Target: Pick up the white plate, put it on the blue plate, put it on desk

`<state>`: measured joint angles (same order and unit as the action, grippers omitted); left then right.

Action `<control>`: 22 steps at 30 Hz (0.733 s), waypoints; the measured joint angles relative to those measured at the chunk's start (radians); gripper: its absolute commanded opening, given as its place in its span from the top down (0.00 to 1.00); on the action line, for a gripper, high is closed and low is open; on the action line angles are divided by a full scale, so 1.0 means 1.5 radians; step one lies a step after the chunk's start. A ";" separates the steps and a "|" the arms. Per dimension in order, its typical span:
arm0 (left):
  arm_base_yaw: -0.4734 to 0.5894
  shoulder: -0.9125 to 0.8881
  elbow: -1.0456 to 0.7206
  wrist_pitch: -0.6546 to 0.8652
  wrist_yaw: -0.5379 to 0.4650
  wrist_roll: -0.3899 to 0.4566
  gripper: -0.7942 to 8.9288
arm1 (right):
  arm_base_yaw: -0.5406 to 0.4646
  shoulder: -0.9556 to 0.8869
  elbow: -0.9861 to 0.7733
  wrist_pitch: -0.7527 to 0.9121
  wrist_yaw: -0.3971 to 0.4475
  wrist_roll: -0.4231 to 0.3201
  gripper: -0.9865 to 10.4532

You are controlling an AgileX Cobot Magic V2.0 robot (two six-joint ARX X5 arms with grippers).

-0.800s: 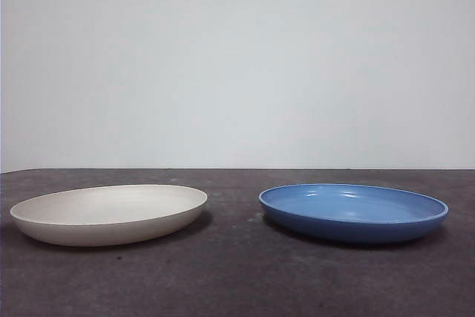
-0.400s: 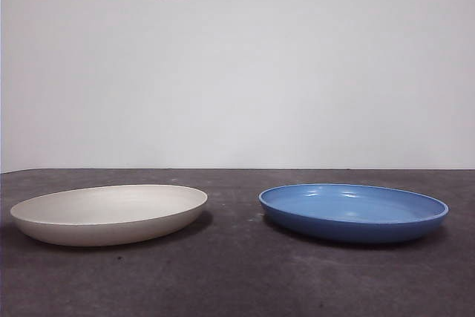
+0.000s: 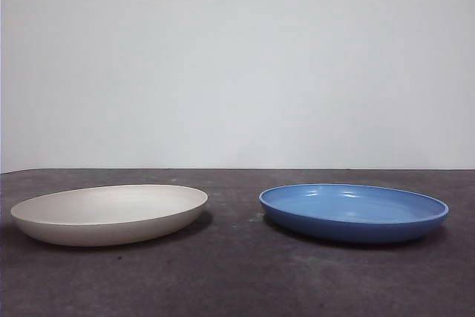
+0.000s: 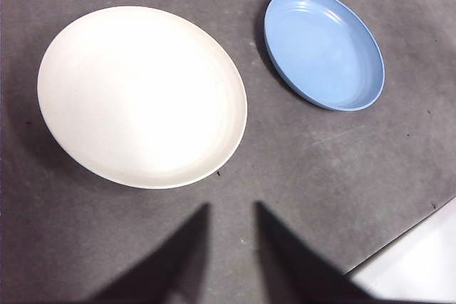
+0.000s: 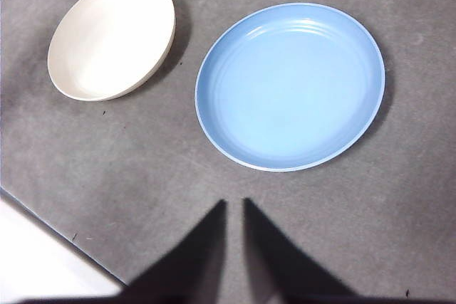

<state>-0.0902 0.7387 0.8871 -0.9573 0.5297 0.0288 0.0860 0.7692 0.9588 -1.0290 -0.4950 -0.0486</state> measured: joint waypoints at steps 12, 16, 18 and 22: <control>0.000 0.004 0.000 0.004 -0.001 -0.001 0.47 | 0.000 0.000 0.000 0.000 0.000 0.003 0.58; 0.000 0.026 0.000 0.034 -0.018 -0.017 0.47 | 0.000 0.000 0.000 0.000 0.000 0.003 0.58; 0.000 0.049 0.003 0.057 -0.027 -0.029 0.47 | 0.000 0.000 0.000 0.000 0.000 0.003 0.58; 0.000 0.113 0.033 0.069 -0.070 -0.048 0.47 | 0.000 0.000 0.000 0.000 0.000 0.003 0.58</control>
<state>-0.0902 0.9077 0.9367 -0.8543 0.4244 -0.0429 0.0860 0.7696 0.9588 -1.0286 -0.4950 -0.0444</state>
